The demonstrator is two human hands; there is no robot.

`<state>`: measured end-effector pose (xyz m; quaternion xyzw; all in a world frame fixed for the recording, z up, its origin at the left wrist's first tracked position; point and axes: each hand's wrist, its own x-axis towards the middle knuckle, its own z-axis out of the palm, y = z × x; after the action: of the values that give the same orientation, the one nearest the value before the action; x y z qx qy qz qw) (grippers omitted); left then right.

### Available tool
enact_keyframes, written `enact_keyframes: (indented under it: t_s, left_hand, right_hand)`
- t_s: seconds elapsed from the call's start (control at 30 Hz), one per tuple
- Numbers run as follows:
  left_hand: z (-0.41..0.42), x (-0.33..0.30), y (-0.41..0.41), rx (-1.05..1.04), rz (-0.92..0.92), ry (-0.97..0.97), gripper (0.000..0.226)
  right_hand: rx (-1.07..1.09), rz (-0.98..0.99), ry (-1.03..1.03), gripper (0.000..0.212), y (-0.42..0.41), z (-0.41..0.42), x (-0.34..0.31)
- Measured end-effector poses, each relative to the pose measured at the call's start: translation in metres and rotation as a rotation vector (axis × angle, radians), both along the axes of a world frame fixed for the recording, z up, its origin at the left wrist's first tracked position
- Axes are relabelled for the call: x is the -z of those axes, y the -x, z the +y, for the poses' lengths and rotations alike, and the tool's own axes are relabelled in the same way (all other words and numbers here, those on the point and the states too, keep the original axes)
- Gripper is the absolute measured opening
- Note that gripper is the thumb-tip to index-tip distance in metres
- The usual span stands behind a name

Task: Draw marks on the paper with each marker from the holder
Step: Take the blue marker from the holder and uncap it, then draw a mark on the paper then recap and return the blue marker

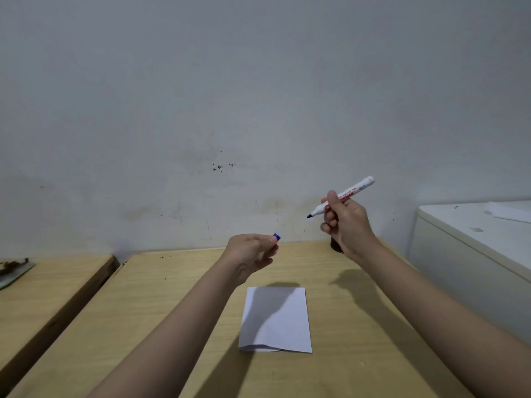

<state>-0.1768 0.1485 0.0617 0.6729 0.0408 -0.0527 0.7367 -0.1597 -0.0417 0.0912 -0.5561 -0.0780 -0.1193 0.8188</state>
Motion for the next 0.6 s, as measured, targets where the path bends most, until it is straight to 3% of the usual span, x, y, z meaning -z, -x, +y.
enact_keyframes:
  t_s: [0.13,0.3,0.43,0.6]
  left_hand:
    - [0.023,0.035,-0.02,-0.177,-0.095,-0.337,0.017]
    - [0.036,0.072,-0.037,-0.169,-0.089,-0.724,0.024]
    - [0.038,0.09,-0.047,-0.141,-0.097,-0.823,0.027]
    - [0.039,0.094,-0.056,-0.083,-0.106,-0.76,0.043]
  right_hand:
    - [0.024,-0.02,0.17,0.023,-0.001,0.003,0.024]
    - [0.057,-0.042,0.315,0.032,-0.003,0.008,0.058]
    - [0.086,-0.006,0.348,0.032,-0.002,0.014,0.077]
    - [0.08,0.059,0.375,0.03,-0.004,0.024,0.097]
